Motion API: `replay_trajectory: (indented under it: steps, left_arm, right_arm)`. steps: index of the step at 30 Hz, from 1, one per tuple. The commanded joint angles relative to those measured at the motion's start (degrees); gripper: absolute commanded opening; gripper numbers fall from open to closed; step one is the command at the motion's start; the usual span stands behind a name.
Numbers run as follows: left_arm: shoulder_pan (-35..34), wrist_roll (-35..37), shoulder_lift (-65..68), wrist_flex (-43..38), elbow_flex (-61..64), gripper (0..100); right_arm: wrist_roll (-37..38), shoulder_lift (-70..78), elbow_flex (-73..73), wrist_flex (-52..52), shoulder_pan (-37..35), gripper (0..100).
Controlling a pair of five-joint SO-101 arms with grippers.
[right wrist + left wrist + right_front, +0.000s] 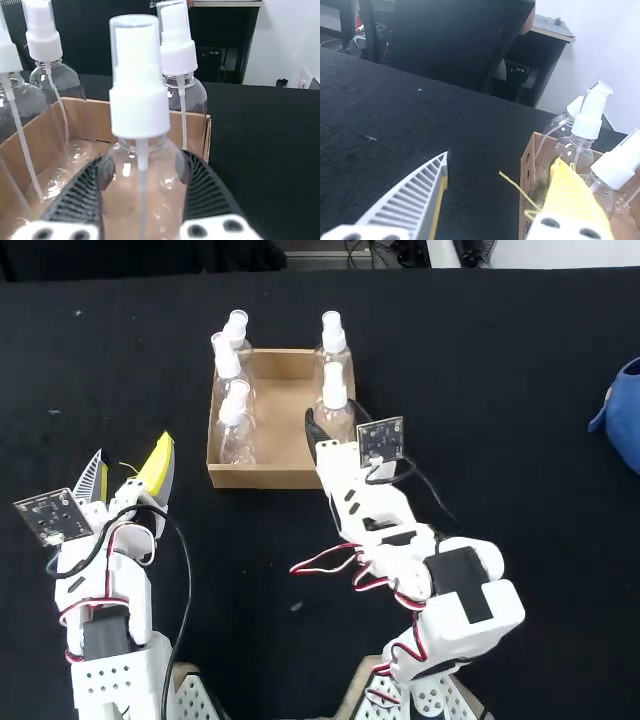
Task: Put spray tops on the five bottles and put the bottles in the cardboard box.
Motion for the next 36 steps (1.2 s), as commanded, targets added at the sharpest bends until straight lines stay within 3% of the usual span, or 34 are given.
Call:
replay_trajectory:
  steps: [1, 7, 14, 36]
  left_arm:
    - [-0.1, -0.4, -0.2, -1.4, 1.4, 20]
    - [-0.1, -0.4, -0.2, -1.4, 1.4, 20]
    - [0.0, -0.4, -0.2, -1.4, 1.4, 20]
    - [-0.1, -0.4, -0.2, -1.4, 1.4, 20]
  right_arm:
    - [0.2, 0.3, -1.8, 0.6, -0.5, 1.2]
    - [0.4, 0.3, -2.2, 0.4, -0.5, 1.8]
    - [0.5, 0.3, -1.9, 0.6, -0.8, 18.1]
    - [0.5, -0.1, 0.9, -3.3, -3.0, 21.4]
